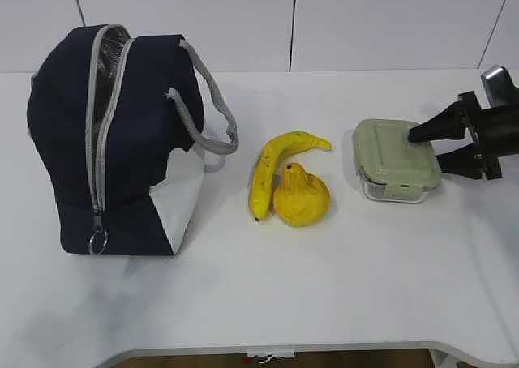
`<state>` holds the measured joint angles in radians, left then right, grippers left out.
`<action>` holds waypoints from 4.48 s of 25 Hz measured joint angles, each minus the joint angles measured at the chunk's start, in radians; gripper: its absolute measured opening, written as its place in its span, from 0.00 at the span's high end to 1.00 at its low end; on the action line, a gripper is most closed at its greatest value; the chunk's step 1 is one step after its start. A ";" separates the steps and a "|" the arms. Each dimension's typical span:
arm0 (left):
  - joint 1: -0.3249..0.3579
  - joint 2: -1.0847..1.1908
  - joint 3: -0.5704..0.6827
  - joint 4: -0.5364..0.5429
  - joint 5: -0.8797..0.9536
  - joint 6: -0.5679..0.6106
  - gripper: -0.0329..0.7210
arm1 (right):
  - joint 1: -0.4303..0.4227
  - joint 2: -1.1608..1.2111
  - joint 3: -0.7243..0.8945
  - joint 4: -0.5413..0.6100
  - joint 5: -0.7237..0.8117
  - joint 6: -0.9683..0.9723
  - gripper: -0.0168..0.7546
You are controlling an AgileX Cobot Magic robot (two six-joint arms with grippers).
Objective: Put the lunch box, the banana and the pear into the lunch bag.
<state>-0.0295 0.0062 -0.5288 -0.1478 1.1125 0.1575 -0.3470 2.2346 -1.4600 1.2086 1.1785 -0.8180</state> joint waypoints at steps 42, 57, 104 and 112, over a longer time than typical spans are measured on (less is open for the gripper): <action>0.000 0.000 0.000 0.000 0.000 0.000 0.64 | 0.023 0.010 -0.004 -0.022 -0.002 0.000 0.47; 0.000 0.000 0.000 0.005 0.000 0.000 0.64 | 0.023 -0.002 -0.004 -0.035 -0.003 0.092 0.48; 0.000 1.267 -0.710 -0.286 -0.141 -0.002 0.45 | 0.413 -0.305 -0.010 0.241 -0.010 0.156 0.48; 0.000 1.539 -0.930 -0.308 -0.042 0.015 0.45 | 0.498 -0.305 -0.010 0.327 -0.010 0.156 0.48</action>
<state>-0.0295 1.5447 -1.4583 -0.4558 1.0710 0.1729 0.1512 1.9295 -1.4697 1.5355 1.1689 -0.6618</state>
